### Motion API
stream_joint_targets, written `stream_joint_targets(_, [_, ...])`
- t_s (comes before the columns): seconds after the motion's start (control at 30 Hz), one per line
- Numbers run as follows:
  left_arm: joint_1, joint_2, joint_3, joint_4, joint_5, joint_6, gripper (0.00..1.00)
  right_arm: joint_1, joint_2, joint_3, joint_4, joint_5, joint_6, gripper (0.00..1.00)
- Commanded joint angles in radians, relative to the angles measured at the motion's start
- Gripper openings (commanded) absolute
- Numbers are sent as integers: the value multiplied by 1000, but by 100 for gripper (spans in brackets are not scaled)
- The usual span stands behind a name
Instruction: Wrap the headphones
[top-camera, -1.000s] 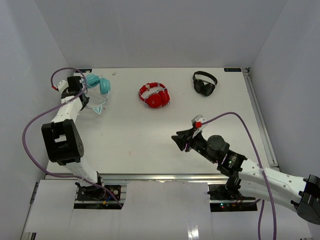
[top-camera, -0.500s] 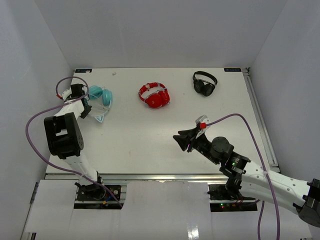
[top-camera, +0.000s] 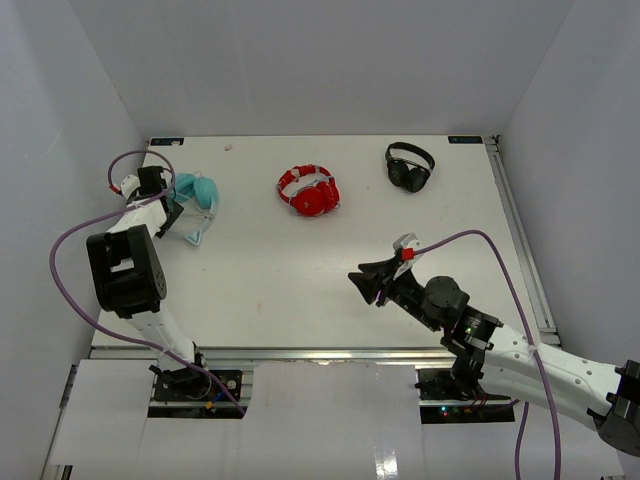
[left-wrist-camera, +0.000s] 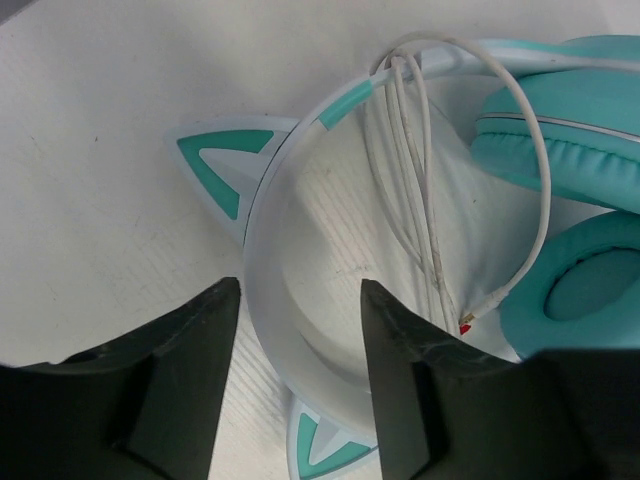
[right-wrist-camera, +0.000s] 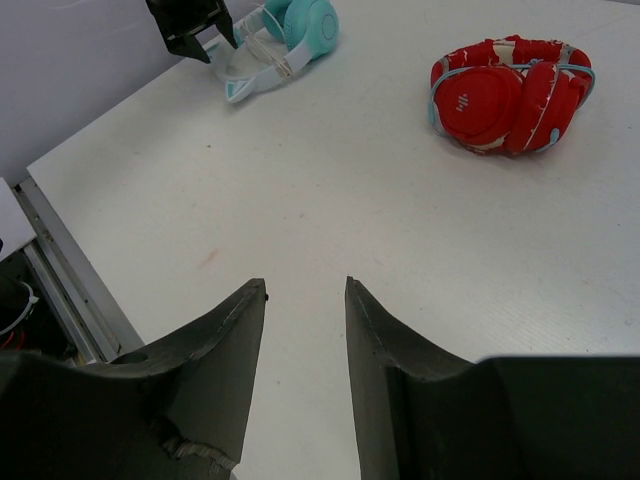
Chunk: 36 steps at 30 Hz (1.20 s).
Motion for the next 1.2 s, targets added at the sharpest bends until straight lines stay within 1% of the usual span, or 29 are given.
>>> stream_joint_targets(0.0, [4, 1, 10, 5, -2, -8, 64, 6, -25, -1, 35, 31, 0, 44])
stream_joint_targets(0.1, [4, -26, 13, -12, 0, -14, 72, 6, -25, 1, 33, 30, 1, 44])
stream_joint_targets(0.17, [4, -64, 16, -31, 29, -19, 75, 6, -21, 4, 33, 30, -2, 44])
stream_joint_targets(0.23, [4, -109, 21, -56, 99, -17, 83, 6, -2, 27, 19, 34, -2, 46])
stream_joint_targets(0.3, [4, -139, 34, -86, 169, -18, 90, 6, 31, 66, -14, 55, 6, 51])
stream_joint_targets(0.33, [4, -170, 31, -91, 201, -15, 93, 6, 57, 81, -27, 64, 14, 60])
stream_joint_targets(0.4, [-2, -236, 18, -89, 283, 16, 98, 5, 101, 140, -61, 59, 32, 81])
stream_joint_targets(0.43, [-21, -274, 11, -86, 305, 28, 98, 4, 127, 157, -70, 36, 45, 88])
stream_joint_targets(0.47, [-47, -309, 7, -85, 309, 54, 98, 4, 152, 186, -95, 25, 64, 90])
stream_joint_targets(0.53, [-111, -361, 4, -95, 291, 109, 98, 4, 186, 268, -165, 13, 93, 90])
stream_joint_targets(0.6, [-157, -438, -15, -105, 253, 131, 98, 3, 228, 318, -207, 12, 117, 90])
stream_joint_targets(0.67, [-219, -520, -47, -105, 253, 156, 98, 3, 271, 423, -337, 97, 163, 90])
stream_joint_targets(0.7, [-248, -580, -81, -103, 286, 155, 98, 3, 296, 452, -386, 127, 186, 90])
stream_joint_targets(0.77, [-308, -651, -132, -82, 343, 162, 98, 2, 319, 508, -472, 232, 261, 90])
stream_joint_targets(0.8, [-333, -713, -183, -60, 396, 161, 98, 1, 335, 559, -556, 261, 284, 90])
stream_joint_targets(0.9, [-423, -795, -260, -26, 418, 133, 98, 0, 352, 625, -663, 327, 318, 90])
stream_joint_targets(1.0, [-519, -893, -400, 56, 466, 107, 98, 0, 342, 637, -708, 383, 293, 90])
stream_joint_targets(1.07, [-597, -918, -471, 98, 479, 103, 98, -2, 334, 615, -706, 402, 280, 90])
stream_joint_targets(1.17, [-675, -941, -545, 181, 501, 126, 98, -2, 335, 565, -699, 426, 276, 90])
